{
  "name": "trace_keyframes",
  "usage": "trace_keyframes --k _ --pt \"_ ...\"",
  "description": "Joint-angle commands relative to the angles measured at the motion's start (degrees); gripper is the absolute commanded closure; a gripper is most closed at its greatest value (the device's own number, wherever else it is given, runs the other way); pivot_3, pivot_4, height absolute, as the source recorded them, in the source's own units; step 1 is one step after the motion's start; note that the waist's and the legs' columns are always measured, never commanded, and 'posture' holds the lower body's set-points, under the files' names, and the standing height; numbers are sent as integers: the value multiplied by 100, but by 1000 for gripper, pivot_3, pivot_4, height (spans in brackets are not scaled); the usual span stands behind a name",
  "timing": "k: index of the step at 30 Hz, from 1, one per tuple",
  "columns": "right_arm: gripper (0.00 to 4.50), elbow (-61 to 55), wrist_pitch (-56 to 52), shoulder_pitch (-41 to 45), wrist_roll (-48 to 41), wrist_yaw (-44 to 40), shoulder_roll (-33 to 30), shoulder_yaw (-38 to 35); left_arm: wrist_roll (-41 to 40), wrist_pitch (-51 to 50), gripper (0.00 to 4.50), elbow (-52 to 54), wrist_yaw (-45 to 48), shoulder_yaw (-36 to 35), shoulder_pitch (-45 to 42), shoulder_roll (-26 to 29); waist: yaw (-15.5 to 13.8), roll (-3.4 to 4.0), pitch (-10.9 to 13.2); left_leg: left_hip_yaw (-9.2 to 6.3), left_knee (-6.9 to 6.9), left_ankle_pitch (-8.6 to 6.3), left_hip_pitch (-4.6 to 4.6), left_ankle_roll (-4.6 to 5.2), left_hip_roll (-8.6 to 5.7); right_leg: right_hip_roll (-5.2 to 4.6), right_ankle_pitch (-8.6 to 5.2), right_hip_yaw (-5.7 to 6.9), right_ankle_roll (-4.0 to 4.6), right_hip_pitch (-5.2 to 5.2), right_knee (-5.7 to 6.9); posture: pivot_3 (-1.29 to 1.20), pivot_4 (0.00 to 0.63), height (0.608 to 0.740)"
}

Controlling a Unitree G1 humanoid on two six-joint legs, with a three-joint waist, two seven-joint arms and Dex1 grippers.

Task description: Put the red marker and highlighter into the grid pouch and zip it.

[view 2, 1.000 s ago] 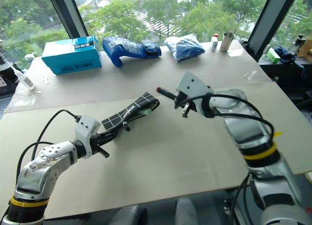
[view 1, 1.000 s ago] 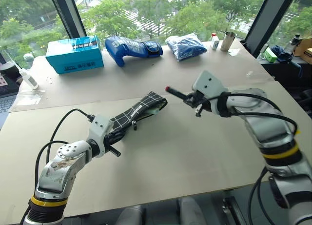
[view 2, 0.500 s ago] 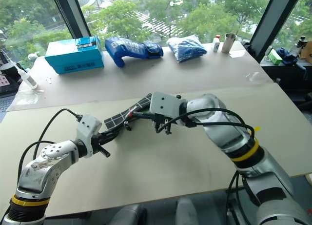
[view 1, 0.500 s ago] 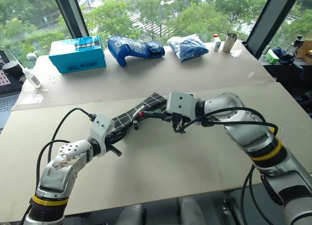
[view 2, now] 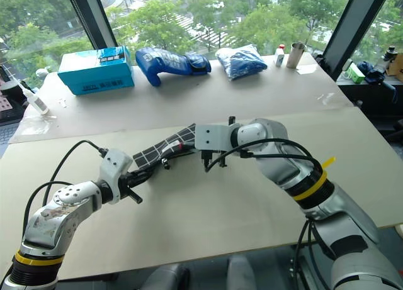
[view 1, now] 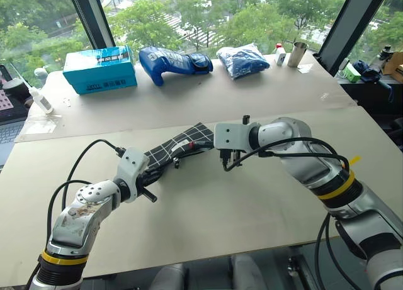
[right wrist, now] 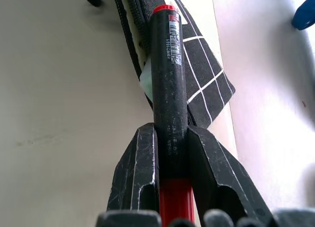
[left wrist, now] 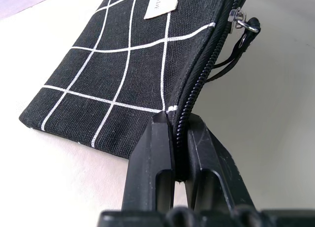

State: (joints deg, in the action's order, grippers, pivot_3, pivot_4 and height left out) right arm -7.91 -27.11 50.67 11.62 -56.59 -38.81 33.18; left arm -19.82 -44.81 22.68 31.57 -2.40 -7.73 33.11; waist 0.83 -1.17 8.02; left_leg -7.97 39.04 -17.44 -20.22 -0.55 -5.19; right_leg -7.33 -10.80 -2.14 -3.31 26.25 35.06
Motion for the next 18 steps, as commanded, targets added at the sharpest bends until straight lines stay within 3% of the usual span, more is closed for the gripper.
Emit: trace_keyframes --k 1,8,18 --pt "4024 -540 340 -52 -254 -448 -279 -457 -3 141 4500 91 12 -86 8 35 -1 0 0 0 0 0 0 0 0 0 0 0 0 0 0 0 150 740" --pt "4024 -768 348 -185 -271 -710 -428 -644 -4 158 4500 85 30 -68 15 45 8 0 0 0 0 -1 1 1 0 1 0 1 0 -1 0 0 150 740" --pt "4024 -55 347 73 415 -392 85 -408 12 157 4500 125 65 -47 8 76 2 0 0 1 0 0 0 0 0 1 0 -1 0 -1 0 0 150 740"
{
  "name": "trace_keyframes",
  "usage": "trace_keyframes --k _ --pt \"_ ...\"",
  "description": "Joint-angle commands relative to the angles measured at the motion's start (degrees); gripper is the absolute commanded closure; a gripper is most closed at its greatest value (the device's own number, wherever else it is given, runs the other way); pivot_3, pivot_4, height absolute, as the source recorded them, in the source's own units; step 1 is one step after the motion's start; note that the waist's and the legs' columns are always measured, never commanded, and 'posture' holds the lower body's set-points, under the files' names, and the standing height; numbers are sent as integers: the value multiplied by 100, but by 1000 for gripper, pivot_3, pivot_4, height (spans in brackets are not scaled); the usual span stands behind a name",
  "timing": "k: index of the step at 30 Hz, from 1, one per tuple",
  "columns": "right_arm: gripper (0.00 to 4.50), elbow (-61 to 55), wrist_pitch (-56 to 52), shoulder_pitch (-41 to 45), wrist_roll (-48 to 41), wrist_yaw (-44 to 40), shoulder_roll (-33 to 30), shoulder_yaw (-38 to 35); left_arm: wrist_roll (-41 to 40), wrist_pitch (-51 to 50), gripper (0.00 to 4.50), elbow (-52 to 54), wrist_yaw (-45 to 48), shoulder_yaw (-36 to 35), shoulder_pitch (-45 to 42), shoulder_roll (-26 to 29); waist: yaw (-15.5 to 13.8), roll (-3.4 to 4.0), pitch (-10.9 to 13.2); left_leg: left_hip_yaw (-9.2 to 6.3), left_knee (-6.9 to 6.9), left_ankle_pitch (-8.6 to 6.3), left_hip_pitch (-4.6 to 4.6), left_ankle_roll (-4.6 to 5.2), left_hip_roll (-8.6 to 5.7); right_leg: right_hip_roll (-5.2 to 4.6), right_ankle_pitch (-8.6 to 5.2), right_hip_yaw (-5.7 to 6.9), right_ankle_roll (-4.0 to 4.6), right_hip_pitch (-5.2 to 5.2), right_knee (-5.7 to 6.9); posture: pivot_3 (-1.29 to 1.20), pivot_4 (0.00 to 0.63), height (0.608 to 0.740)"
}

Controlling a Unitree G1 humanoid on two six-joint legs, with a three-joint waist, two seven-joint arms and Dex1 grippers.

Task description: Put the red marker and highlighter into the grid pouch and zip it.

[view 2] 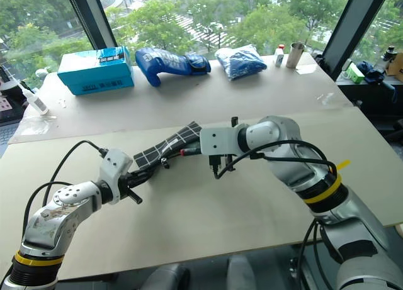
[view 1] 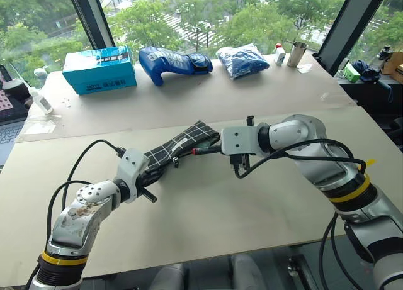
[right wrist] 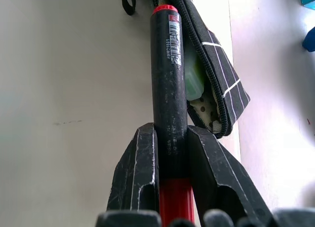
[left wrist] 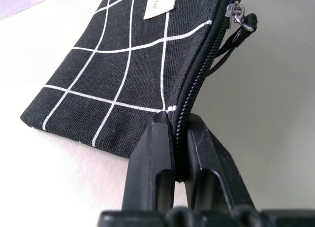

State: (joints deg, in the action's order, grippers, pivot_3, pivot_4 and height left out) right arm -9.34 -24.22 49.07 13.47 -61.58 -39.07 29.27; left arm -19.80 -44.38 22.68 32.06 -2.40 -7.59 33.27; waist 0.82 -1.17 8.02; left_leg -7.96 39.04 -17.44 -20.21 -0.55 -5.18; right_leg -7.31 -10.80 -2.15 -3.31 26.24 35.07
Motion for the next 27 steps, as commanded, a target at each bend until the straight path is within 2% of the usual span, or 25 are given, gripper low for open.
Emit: trace_keyframes --k 1,5,11,19,23,27 --pt "4024 141 75 255 275 115 152 -12 13 115 4500 129 17 -49 -3 63 4 0 0 0 0 0 0 0 0 0 0 0 0 0 0 0 150 740" --pt "4024 449 207 424 559 209 361 120 20 121 4500 139 18 -45 4 66 5 0 0 0 0 0 0 0 0 0 0 0 0 1 0 0 150 740" --pt "4024 935 675 756 1228 532 1081 674 31 157 4500 113 31 -27 -3 68 48 0 0 0 -2 1 1 -2 0 2 0 0 0 5 5 0 150 740" --pt "4024 1917 2326 1143 1858 1312 1744 1100 42 186 4500 36 61 25 -75 47 57 0 0 -1 -2 3 0 -5 -2 2 0 1 1 6 4 0 150 740" --pt "4024 2342 3016 1067 2054 1529 1855 1201 43 187 4500 36 59 25 -86 30 91 0 0 -1 -2 3 1 -5 -2 2 0 1 1 6 6 0 150 740" --pt "4024 2651 3650 975 2383 1670 1598 1314 38 184 4500 47 57 14 -62 30 140 0 0 -1 -3 3 1 -5 -2 2 0 1 1 7 7 0 150 740"
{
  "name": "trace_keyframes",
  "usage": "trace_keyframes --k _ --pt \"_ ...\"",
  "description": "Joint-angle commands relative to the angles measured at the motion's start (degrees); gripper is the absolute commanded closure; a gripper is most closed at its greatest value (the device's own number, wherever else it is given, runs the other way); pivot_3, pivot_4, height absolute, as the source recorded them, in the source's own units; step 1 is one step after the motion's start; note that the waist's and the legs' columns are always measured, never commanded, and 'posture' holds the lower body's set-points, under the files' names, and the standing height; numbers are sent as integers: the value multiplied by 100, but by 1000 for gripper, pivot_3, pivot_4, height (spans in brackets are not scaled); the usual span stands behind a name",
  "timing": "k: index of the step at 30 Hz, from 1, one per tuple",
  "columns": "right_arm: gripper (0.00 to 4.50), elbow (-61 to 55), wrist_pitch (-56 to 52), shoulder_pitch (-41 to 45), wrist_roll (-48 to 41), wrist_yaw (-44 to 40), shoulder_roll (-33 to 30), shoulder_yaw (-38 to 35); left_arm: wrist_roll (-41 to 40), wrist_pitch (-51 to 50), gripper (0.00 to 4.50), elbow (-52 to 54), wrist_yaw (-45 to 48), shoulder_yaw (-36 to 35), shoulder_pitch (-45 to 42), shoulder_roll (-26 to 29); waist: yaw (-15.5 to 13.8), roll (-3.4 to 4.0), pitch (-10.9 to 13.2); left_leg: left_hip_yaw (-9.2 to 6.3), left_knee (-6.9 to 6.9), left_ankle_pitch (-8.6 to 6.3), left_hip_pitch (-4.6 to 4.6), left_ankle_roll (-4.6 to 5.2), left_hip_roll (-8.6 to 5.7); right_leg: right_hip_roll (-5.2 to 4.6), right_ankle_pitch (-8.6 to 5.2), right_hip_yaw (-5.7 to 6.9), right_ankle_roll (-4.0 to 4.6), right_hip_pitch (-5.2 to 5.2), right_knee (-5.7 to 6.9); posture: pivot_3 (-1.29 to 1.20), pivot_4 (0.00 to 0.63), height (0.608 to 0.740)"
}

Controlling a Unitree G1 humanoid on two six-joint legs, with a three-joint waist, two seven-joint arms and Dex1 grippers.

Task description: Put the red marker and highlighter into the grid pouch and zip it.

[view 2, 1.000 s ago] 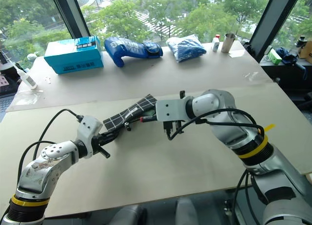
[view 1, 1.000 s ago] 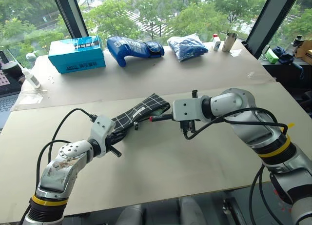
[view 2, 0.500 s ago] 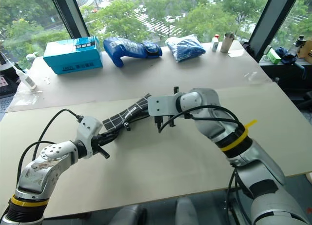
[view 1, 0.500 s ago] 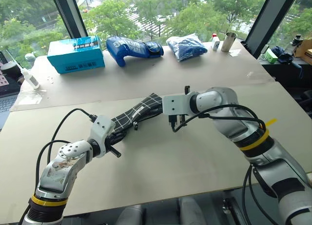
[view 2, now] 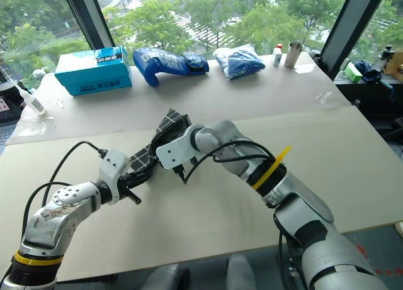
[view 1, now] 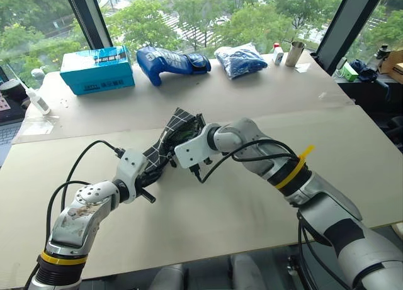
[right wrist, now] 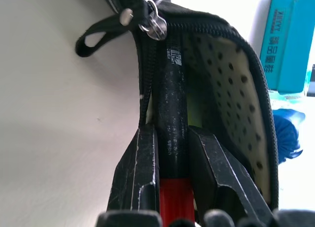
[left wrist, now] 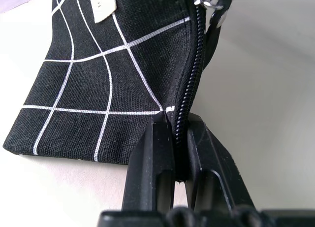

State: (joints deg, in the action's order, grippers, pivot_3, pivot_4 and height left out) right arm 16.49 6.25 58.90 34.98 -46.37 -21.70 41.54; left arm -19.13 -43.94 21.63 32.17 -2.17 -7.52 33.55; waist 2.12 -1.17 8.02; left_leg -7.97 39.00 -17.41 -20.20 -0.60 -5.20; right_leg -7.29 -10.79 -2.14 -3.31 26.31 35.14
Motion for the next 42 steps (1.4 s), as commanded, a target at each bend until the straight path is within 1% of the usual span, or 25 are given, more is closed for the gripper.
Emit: trace_keyframes --k 1,5,8,11,13,15,16,20,24,26,28,29,31,33,35,39,42 --pt "4024 126 802 -13 329 213 -242 112 -30 138 4500 151 48 -9 -64 6 14 0 0 0 0 0 0 0 0 0 0 0 0 0 0 0 150 740" --pt "4024 306 1233 57 539 411 -397 49 -43 132 4500 151 66 -15 -49 21 35 0 0 0 -1 0 0 0 -3 0 0 0 0 0 0 0 150 740" --pt "4024 458 1313 126 589 626 -241 -58 -33 145 4500 112 83 17 -82 16 43 0 0 0 -2 0 1 0 -1 5 0 -1 0 0 0 0 150 740" --pt "4024 476 1243 67 499 622 -54 -154 -28 147 4500 97 82 35 -116 2 56 0 0 1 -3 0 2 0 2 9 1 -3 1 0 1 0 150 740" --pt "3010 444 1143 -7 325 505 52 -260 -29 149 4500 106 79 32 -116 -2 54 0 0 0 -3 0 2 0 2 9 1 -3 1 1 2 0 150 740" --pt "2471 369 902 -90 36 220 120 -438 -29 149 4500 119 73 29 -106 -5 53 0 0 0 -3 0 2 0 2 9 1 -4 1 0 3 0 150 740" --pt "2053 301 767 -131 -156 60 141 -575 -29 148 4500 123 71 26 -103 -6 53 0 0 0 -3 0 2 0 2 9 1 -4 2 0 3 0 150 740" --pt "704 -30 -26 -203 -999 -384 43 -1417 -63 117 4500 153 59 -15 -104 -15 36 0 0 -2 -2 0 0 0 3 8 1 -6 2 -1 3 0 150 740" --pt "704 -507 -597 -377 -1769 -859 -380 -2145 -155 56 4500 180 17 -100 -108 -67 30 0 0 -4 -2 -1 1 0 3 8 1 -6 2 -2 2 0 150 740" --pt "704 -892 -1093 -606 -2284 -1260 -685 -2530 -172 44 4500 188 8 -109 -108 -62 30 0 0 -3 -2 -1 1 1 2 8 1 -6 2 -2 2 0 150 740" --pt "704 -1564 -2029 -1040 -3089 -1851 -985 -2948 -188 39 4500 197 2 -107 -105 -54 9 0 0 -2 -4 -2 1 3 4 8 1 -4 2 -3 -2 0 150 740" --pt "704 -1967 -2698 -1328 -3617 -2116 -1107 -3167 -198 34 4500 191 3 -109 -115 -54 7 0 0 -1 -4 -4 1 6 4 8 1 -4 2 -3 -1 0 150 740" --pt "704 -2529 -3680 -1800 -4192 -2346 -1292 -3365 -214 28 4500 181 14 -118 -128 -49 -9 0 0 -1 -4 -4 -2 7 5 8 1 -6 2 -3 1 0 150 740" --pt "704 -2898 -4386 -2244 -4397 -2242 -1374 -3336 -220 28 4500 158 30 -125 -151 -41 -1 0 0 -2 -1 -10 -2 17 11 7 1 -7 2 -7 1 0 150 740" --pt "704 -3125 -4996 -2611 -4534 -1953 -1290 -3262 -225 24 4500 134 38 -126 -181 -43 10 0 0 -3 0 -12 0 20 11 7 2 -13 1 -6 0 0 150 740" --pt "704 -3135 -5907 -2806 -4513 -853 -397 -3003 -232 13 4500 122 36 -92 -229 -73 14 0 0 5 1 -15 4 25 9 6 2 -18 2 -4 1 0 150 740" --pt "704 -2947 -6014 -2673 -4376 -201 275 -2687 -267 -10 4500 128 45 -92 -261 -100 -4 0 0 5 2 -3 4 4 10 6 4 -17 5 -3 7 0 150 740"
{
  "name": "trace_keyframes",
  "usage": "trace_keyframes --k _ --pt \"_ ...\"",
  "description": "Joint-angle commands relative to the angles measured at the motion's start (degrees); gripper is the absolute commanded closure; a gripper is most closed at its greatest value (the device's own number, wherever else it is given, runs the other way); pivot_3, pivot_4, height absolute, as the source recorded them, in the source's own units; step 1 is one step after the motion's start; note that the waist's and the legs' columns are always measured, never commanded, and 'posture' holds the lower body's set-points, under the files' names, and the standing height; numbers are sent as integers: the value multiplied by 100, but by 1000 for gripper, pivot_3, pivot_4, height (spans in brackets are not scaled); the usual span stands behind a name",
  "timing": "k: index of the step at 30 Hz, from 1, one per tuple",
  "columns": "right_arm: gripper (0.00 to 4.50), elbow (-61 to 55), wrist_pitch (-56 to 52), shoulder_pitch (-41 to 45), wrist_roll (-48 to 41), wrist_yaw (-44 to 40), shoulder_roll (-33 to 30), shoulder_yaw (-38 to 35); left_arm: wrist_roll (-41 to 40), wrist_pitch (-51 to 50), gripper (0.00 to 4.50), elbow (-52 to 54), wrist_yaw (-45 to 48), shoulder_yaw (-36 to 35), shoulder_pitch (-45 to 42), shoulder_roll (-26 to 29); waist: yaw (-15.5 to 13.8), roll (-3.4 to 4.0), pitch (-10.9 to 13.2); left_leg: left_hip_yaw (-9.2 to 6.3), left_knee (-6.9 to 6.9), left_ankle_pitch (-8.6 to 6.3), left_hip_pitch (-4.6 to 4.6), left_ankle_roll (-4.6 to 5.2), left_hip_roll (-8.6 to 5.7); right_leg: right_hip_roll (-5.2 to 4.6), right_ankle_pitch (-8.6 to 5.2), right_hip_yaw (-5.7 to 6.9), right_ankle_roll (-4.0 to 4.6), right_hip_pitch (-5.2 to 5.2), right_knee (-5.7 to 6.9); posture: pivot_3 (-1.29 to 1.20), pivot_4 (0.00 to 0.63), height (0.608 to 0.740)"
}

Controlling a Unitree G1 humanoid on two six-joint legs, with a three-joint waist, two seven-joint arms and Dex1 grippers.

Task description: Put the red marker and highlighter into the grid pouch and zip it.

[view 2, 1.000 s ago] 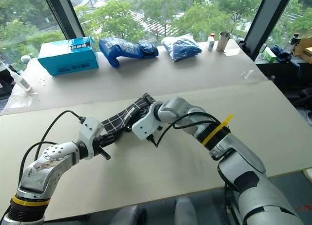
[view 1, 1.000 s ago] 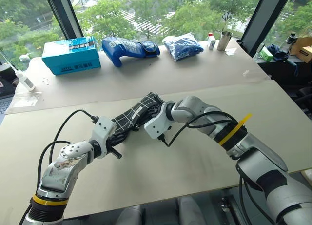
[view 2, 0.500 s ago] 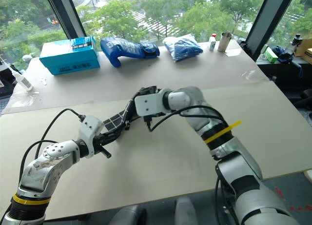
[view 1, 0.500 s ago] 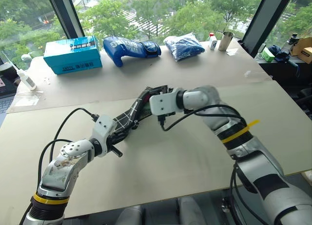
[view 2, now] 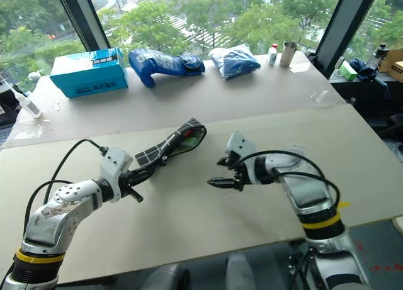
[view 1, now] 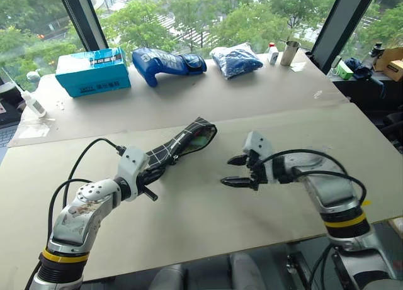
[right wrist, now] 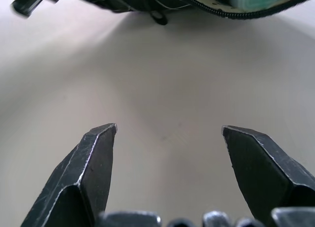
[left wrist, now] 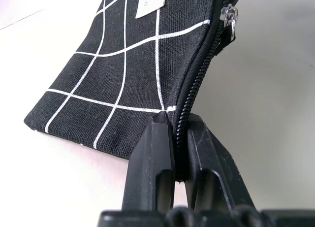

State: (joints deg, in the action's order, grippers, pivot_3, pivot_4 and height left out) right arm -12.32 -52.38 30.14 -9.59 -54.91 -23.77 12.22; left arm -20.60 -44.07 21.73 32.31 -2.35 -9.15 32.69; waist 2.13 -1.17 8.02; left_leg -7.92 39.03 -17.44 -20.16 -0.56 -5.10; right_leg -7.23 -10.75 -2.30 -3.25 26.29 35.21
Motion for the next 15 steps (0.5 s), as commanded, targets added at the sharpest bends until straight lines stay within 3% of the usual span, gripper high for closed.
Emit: trace_keyframes --k 1,7,13,15 --pt "704 -17 -133 251 99 785 625 328 -129 -2 4500 115 33 -77 -106 -23 -5 0 0 -1 0 1 0 -1 0 0 0 -1 0 0 0 0 150 740" --pt "704 708 116 909 180 1453 1501 586 -212 -46 4500 94 10 -153 -202 -61 -4 0 0 -6 6 2 -2 -4 -4 -5 3 1 -6 1 -1 0 150 740" --pt "704 1142 329 1215 165 1641 1826 724 -229 -35 4500 100 -34 -140 -198 -55 19 1 0 -14 5 2 -1 -4 -6 -5 4 3 -7 1 12 0 150 740" --pt "1208 1196 389 1235 154 1637 1825 767 -209 -23 4500 111 -40 -109 -168 -43 33 1 0 -15 5 2 -2 -4 -6 -5 4 3 -7 2 12 0 150 740"
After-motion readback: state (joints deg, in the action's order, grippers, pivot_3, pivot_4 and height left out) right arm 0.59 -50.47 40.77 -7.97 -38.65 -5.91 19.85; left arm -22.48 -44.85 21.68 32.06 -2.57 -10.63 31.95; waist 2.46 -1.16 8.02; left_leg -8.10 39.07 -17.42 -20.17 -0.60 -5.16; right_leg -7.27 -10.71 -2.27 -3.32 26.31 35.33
